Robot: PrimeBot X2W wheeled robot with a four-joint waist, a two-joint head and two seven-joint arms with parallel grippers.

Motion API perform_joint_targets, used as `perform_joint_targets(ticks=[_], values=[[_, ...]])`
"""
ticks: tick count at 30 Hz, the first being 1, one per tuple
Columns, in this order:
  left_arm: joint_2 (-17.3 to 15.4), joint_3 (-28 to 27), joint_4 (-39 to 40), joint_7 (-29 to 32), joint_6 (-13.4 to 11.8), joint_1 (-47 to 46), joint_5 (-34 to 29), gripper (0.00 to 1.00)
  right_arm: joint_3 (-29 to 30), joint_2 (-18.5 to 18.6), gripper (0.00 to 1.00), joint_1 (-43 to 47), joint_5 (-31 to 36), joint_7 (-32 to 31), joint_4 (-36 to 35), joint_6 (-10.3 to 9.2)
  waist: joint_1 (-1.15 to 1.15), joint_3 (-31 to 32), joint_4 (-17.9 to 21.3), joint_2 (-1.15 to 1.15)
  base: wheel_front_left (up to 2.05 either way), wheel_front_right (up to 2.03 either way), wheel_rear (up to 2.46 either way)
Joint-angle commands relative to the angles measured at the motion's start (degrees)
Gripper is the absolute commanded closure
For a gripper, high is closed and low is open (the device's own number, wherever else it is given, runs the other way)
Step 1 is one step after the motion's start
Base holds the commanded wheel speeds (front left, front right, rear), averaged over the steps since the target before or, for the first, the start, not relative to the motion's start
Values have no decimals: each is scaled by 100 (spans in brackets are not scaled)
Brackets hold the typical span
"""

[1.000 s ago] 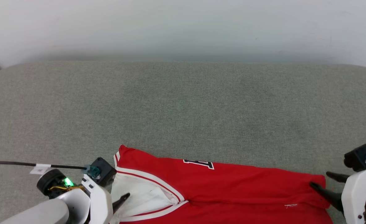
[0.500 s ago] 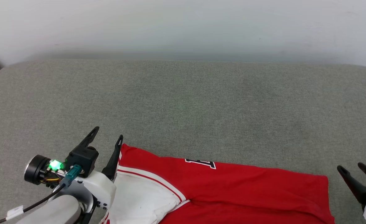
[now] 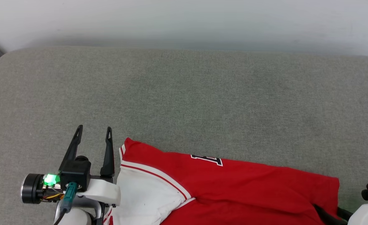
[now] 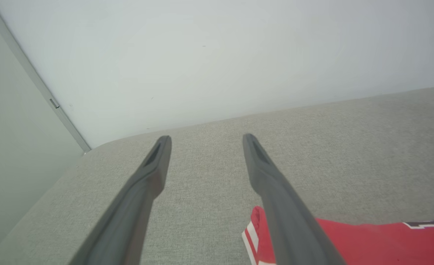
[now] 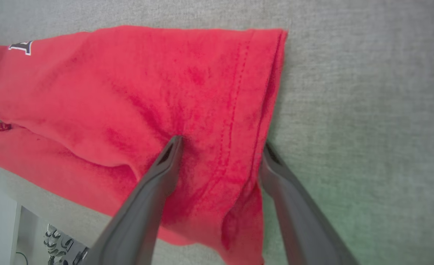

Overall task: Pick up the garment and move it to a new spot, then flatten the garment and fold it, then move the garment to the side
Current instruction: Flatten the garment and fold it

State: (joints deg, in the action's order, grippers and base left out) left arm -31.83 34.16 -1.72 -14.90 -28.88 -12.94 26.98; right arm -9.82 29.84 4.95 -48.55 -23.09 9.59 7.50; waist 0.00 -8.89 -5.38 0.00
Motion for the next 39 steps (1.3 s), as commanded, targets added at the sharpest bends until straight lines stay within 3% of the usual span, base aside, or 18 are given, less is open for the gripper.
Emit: perform_joint_targets(ticks=[1,8,9,10,11,16,23,39], values=[[124,-164,31,-39,77,120,-143,0,-133,-130,0,104,-58,-108,90,-3,0,-42,-30,0,0,0,0],[956,-1163,56,-35,426,663,-950,0,-639,-315,0,17,-207,-388,185,12,0,-121,-100,0,0,0,0],[1081,-1286,64,-33,467,746,-1053,0,-706,-294,32,21,-230,-431,180,18,0,-117,-108,0,0,0,0],[1191,-1436,77,-34,496,818,-1160,0,-755,-275,89,27,-255,-454,170,27,0,-109,-112,0,0,0,0],[1292,-1571,98,-34,532,884,-1255,0,-792,-250,100,22,-264,-445,164,27,0,-101,-114,0,0,0,0],[1731,-2054,143,-33,759,1200,-1711,0,-692,-18,100,-29,-214,-250,180,-3,0,7,-131,0,0,0,0],[2096,-2493,202,-33,1092,1520,-2140,0,-332,245,100,-120,-339,58,156,-5,0,178,-92,0,0,0,0],[2323,-2689,213,-34,1567,2012,-2584,0,640,1063,100,72,-179,-23,1053,-4,0,626,-114,0,0,0,0]])
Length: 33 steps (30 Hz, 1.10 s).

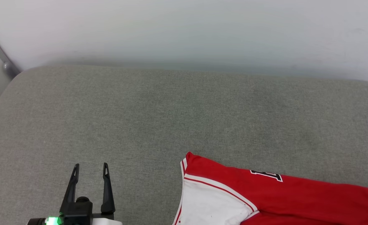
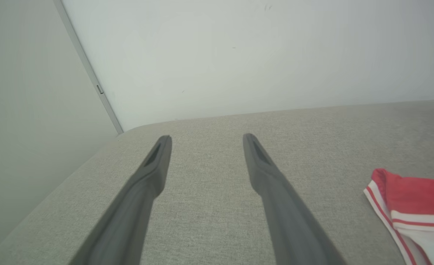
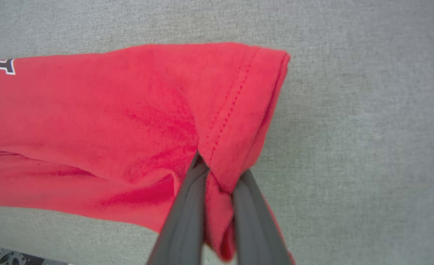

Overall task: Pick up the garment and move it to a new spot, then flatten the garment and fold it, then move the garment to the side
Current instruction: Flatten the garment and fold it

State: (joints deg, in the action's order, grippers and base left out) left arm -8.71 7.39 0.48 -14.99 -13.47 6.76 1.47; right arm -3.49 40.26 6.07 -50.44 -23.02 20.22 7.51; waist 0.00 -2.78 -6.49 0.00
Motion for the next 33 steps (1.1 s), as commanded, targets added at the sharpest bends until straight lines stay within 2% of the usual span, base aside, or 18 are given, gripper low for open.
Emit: perform_joint_targets(ticks=[1,5,10,12,17,21,27,33], values=[[15,-13,-9,-25,39,55,-31,0,-6,32,100,-50,3,-77,-56,-5,0,27,-7,0,0,0,0],[26,-36,-30,-25,85,111,-62,0,-135,64,100,27,-70,-290,-533,-5,0,79,-16,0,0,0,0],[40,-44,-46,-25,129,111,-75,0,-419,-15,100,124,-342,-603,-1736,-4,0,88,-3,0,0,0,0],[42,-48,-47,-25,136,110,-84,0,-496,-57,100,104,-399,-665,-2007,-4,0,82,2,0,0,0,0],[74,-35,-72,-25,174,17,-106,0,-873,-199,100,-185,-385,-1027,-3006,-4,0,30,-10,0,0,0,0],[96,4,-84,-25,189,-44,-123,0,-1361,-309,100,-603,-233,-1330,-3452,-5,0,-37,-46,0,0,0,0],[133,43,-113,-25,198,-160,-126,0,-2361,-668,100,-1581,-19,-1711,-3379,-4,0,-181,-95,0,0,0,0],[188,123,-137,-25,217,-303,-141,0,-3252,-1218,100,-2631,307,-1766,-2658,-4,0,-331,-172,0,0,0,0]])
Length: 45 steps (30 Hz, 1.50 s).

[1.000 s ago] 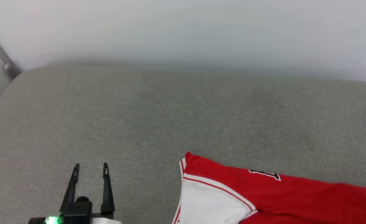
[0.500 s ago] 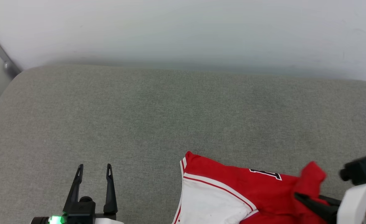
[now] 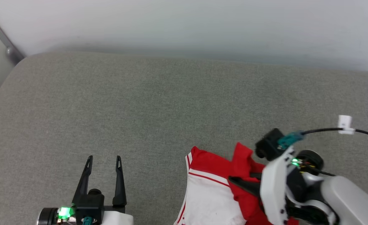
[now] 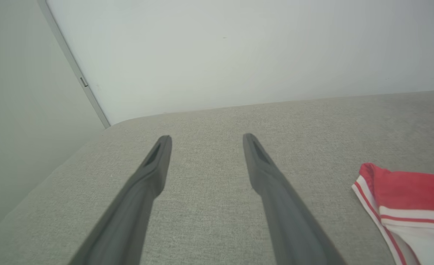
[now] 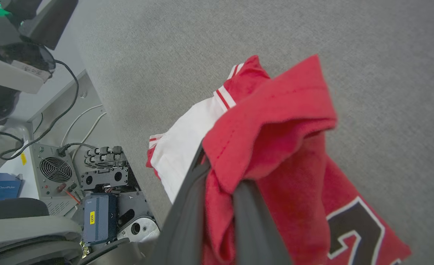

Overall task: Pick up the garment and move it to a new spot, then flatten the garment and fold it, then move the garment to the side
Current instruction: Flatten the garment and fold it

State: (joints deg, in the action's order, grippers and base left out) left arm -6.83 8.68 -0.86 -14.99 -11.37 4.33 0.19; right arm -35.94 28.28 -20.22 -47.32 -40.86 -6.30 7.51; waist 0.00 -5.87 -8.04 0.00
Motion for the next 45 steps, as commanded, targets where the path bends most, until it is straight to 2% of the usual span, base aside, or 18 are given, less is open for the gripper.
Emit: perform_joint_targets(ticks=[1,11,17,18,19,20,24,27,29,31,34,39,45], values=[[21,27,-11,-25,14,-104,-13,0,-287,-193,100,-312,108,58,358,-5,0,-69,-37,0,0,0,0],[117,138,-52,-25,22,-255,19,0,-1444,-740,100,-1184,395,579,2090,-5,0,-351,-142,0,0,0,0],[137,148,-96,-25,37,-293,23,0,-2014,-887,100,-1397,337,978,2666,-5,0,-416,-118,0,0,0,0],[138,150,-105,-25,41,-294,20,0,-2084,-885,91,-1433,335,1077,2707,-5,0,-409,-109,0,0,0,0],[136,152,-119,-25,46,-294,16,0,-2145,-863,56,-1482,362,1200,2714,-5,0,-389,-100,0,0,0,0],[130,154,-135,-25,51,-284,13,0,-2178,-824,0,-1538,418,1368,2690,-5,0,-359,-90,0,0,0,0],[84,117,-169,-25,46,-184,19,0,-2083,-646,0,-1529,481,2014,2422,-5,0,-205,-24,0,0,0,0],[60,88,-177,-25,42,-121,22,0,-1741,-466,0,-1452,680,2569,2194,-5,0,-87,60,0,0,0,0],[53,76,-171,-25,31,-80,21,0,-1314,-406,0,-1351,913,2985,2119,-5,0,-32,126,0,0,0,0],[42,57,-160,-25,25,-44,21,0,-752,-382,0,-1237,1271,3456,2154,-5,0,7,191,0,0,0,0],[30,47,-145,-25,35,-24,19,0,199,-534,0,-1009,1956,4204,2289,-5,0,51,267,0,0,0,0],[17,19,-145,-25,45,5,29,0,1749,-1004,0,-404,3071,5210,2497,-5,0,157,349,0,0,0,0],[12,51,-94,-25,116,90,41,0,3058,-1714,0,497,3912,5586,2232,-5,0,364,392,0,0,0,0]])
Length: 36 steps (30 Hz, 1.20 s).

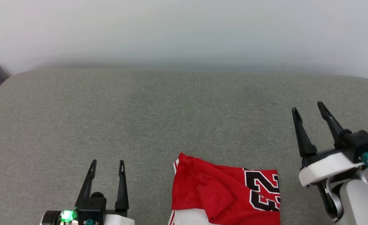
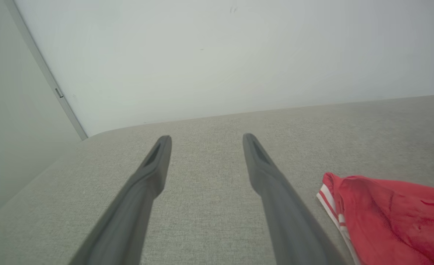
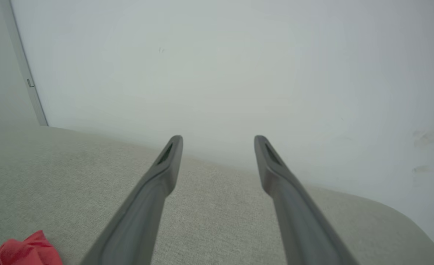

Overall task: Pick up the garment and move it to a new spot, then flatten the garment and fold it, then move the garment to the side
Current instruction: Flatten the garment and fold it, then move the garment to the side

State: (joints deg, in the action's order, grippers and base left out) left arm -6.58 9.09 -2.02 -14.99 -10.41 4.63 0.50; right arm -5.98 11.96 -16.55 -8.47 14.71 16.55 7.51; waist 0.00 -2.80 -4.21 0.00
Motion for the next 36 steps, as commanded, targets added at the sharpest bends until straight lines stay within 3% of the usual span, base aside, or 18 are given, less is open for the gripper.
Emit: perform_joint_targets(ticks=[1,9,24,36], values=[[-13,12,35,-25,31,83,14,0,212,-190,0,290,97,41,-151,-5,0,93,10,0,0,0,0],[27,1,121,-25,125,233,82,0,872,-800,0,1460,267,47,-1154,-4,0,302,49,0,0,0,0],[53,-66,196,-25,232,448,75,0,969,-918,0,2562,-27,49,-1761,-5,0,427,79,0,0,0,0],[97,-117,125,-25,263,464,54,0,1091,-918,0,2274,136,49,-1905,-5,0,418,87,0,0,0,0]])
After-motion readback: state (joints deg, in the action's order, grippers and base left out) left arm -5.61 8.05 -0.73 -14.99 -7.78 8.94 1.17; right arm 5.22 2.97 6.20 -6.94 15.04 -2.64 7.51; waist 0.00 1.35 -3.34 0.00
